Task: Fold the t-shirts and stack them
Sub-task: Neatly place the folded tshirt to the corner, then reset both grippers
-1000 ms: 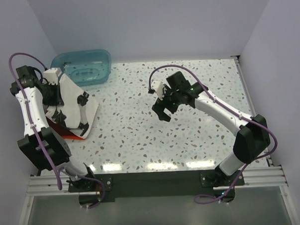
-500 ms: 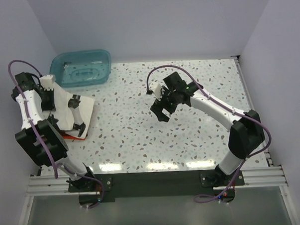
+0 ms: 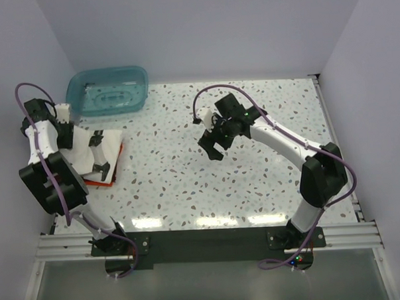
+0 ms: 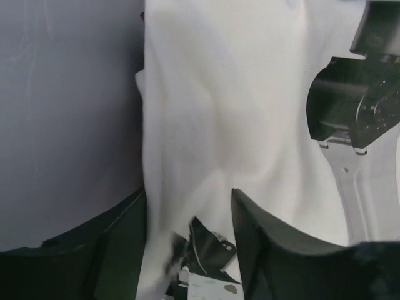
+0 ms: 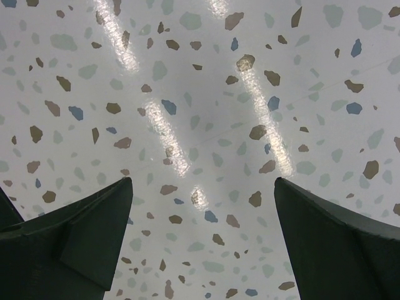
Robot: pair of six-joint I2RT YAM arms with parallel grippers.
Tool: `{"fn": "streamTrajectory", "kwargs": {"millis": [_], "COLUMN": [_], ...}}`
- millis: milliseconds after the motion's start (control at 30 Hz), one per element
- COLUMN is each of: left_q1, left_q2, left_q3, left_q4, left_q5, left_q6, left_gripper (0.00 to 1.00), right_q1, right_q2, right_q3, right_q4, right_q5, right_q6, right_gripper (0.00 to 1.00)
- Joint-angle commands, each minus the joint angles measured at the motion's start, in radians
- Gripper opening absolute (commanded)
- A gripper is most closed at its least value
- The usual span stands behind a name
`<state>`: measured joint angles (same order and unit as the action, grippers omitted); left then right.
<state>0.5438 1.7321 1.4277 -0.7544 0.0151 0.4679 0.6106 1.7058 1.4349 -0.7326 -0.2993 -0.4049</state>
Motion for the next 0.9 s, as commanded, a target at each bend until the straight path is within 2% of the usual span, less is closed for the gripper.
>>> {"fn": "streamTrajectory", "kwargs": {"millis": [0, 33, 67, 100, 267, 300, 467, 500, 633, 700, 733, 867], "left_q1": [0.013, 0.012, 0.01, 0.01, -0.001, -0.007, -0.076, -0.099, -0.259, -0.332, -0.405, -0.565], "left_q2": [-0.02, -0.029, -0.038, -0.054, -0.083, -0.088, -0.092, -0.095, -0.112, -0.106, -0.088, -0.011], "left_q3": [0.042, 0.049, 0.057, 0.066, 0.174, 0.195, 0.263, 0.273, 0.295, 0.306, 0.315, 0.342], "left_q4": [0.07, 0.073, 0.079, 0.079, 0.027, 0.021, -0.069, -0.082, -0.109, -0.085, -0.065, -0.016], "left_q5": [-0.067, -0.069, -0.069, -0.072, -0.02, 0.006, 0.094, 0.104, 0.17, 0.142, 0.137, 0.158], "left_q6": [0.02, 0.02, 0.023, 0.031, 0.058, 0.061, 0.075, 0.074, 0.042, -0.008, -0.041, -0.139], "left_gripper": [0.62, 0.68, 0.71, 0.78, 0.82, 0.86, 0.9, 0.98, 1.0, 1.0, 1.0, 1.0], "right_q1": [0.005, 0.003, 0.003, 0.003, 0.002, 0.002, -0.018, -0.025, -0.102, -0.142, -0.185, -0.317], "right_q2": [0.0, 0.002, 0.002, 0.0, -0.006, -0.009, -0.04, -0.054, -0.092, -0.122, -0.136, -0.204], "right_q3": [0.053, 0.058, 0.058, 0.058, 0.055, 0.052, 0.032, 0.024, 0.009, -0.004, -0.01, -0.068], "right_q4": [-0.014, -0.013, -0.013, -0.013, -0.008, -0.007, 0.012, 0.019, 0.024, 0.027, 0.03, 0.044], "right_q5": [0.011, 0.014, 0.014, 0.015, 0.025, 0.028, 0.046, 0.049, 0.039, 0.032, 0.029, 0.006], "right_q6": [0.002, 0.0, 0.0, 0.0, 0.006, 0.009, 0.034, 0.05, 0.092, 0.118, 0.138, 0.172], "right_gripper": [0.99, 0.98, 0.99, 0.99, 0.99, 0.99, 0.99, 0.99, 0.99, 0.99, 0.99, 0.99]}}
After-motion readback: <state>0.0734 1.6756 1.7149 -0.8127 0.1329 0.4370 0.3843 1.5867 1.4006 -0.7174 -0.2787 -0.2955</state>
